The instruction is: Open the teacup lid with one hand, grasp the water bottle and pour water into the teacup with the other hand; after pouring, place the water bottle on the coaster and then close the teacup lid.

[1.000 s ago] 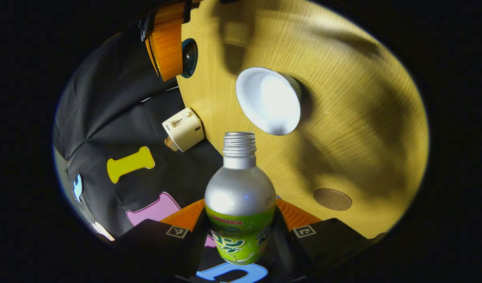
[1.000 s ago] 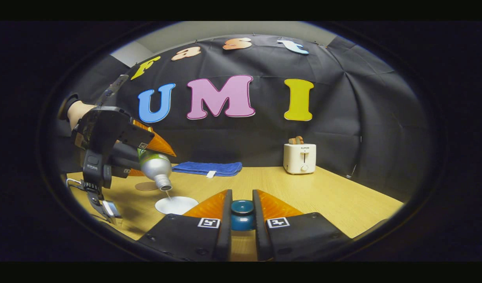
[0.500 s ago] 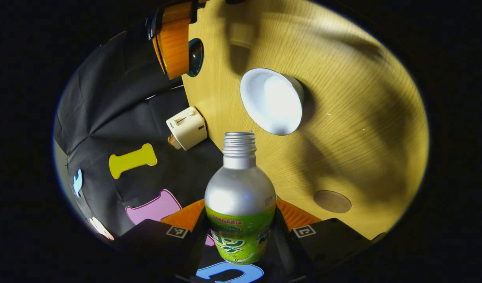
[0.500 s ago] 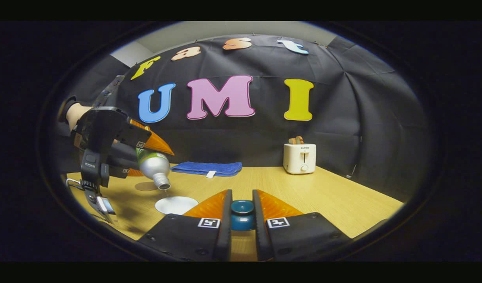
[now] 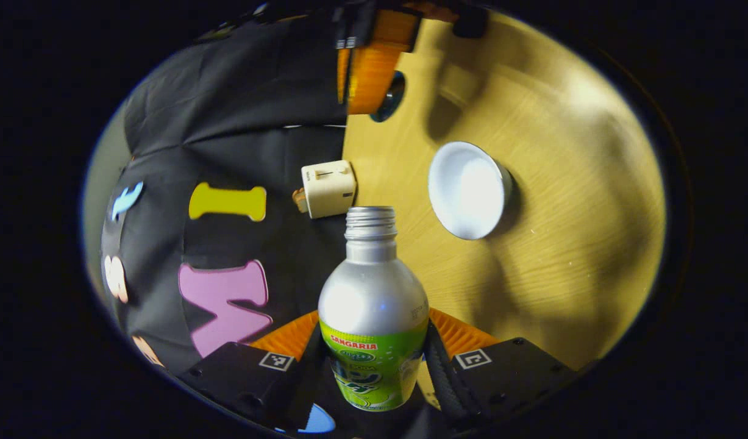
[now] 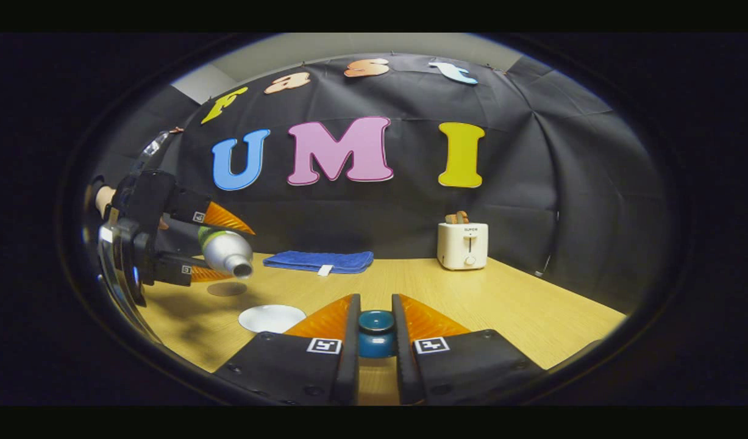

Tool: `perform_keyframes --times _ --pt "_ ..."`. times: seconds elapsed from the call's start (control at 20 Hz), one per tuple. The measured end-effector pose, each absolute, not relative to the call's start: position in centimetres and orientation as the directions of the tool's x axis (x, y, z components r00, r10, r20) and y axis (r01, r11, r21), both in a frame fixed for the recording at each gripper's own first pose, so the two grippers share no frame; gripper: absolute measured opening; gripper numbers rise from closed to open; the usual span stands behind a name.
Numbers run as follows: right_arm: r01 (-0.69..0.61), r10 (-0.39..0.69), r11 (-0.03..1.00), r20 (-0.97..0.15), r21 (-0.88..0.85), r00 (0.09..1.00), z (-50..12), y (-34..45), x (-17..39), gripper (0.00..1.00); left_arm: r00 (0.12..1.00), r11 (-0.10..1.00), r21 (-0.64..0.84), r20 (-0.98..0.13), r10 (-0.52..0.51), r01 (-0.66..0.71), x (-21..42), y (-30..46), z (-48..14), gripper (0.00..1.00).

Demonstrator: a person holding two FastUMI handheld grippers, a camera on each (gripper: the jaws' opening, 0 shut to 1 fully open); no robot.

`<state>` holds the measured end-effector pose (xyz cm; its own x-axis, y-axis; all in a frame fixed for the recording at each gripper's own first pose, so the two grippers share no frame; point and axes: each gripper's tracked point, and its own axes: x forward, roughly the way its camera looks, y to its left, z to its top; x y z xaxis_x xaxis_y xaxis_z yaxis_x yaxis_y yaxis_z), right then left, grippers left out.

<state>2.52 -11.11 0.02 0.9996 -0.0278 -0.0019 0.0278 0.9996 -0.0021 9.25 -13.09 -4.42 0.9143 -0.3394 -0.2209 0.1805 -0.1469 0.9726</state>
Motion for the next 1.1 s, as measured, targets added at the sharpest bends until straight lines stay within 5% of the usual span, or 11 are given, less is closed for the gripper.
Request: perform_keyframes --times 0.15,0.35,0.6,0.85,1.1 --pt "0.028 -0.028 1.0 -0.003 -0.002 1.0 0.0 -11.1 2.5 0.34 0.926 0.202 0.955 -0.136 -0.353 0.218 8.4 -12.3 -3.8 0.81" --pt "0.029 -0.029 1.0 -0.002 -0.002 1.0 0.0 -11.0 2.4 0.34 0.943 0.534 0.81 -0.064 -0.327 0.24 8.2 -9.4 -3.2 0.8" --pt "0.06 -0.06 0.998 -0.001 -0.004 0.998 0.0 -11.7 2.6 0.29 0.965 0.885 0.398 -0.007 -0.261 0.242 10.8 -4.5 -3.1 0.8" --pt "0.098 -0.098 0.995 0.001 -0.005 0.995 0.1 -12.3 2.5 0.29 0.965 0.963 0.083 0.032 -0.259 0.256 11.7 -1.2 -4.0 0.79" --pt "0.136 -0.136 0.991 0.003 -0.006 0.991 0.1 -12.8 2.3 0.29 0.965 0.966 0.03 0.048 -0.26 0.258 11.4 -0.1 -3.6 0.8"
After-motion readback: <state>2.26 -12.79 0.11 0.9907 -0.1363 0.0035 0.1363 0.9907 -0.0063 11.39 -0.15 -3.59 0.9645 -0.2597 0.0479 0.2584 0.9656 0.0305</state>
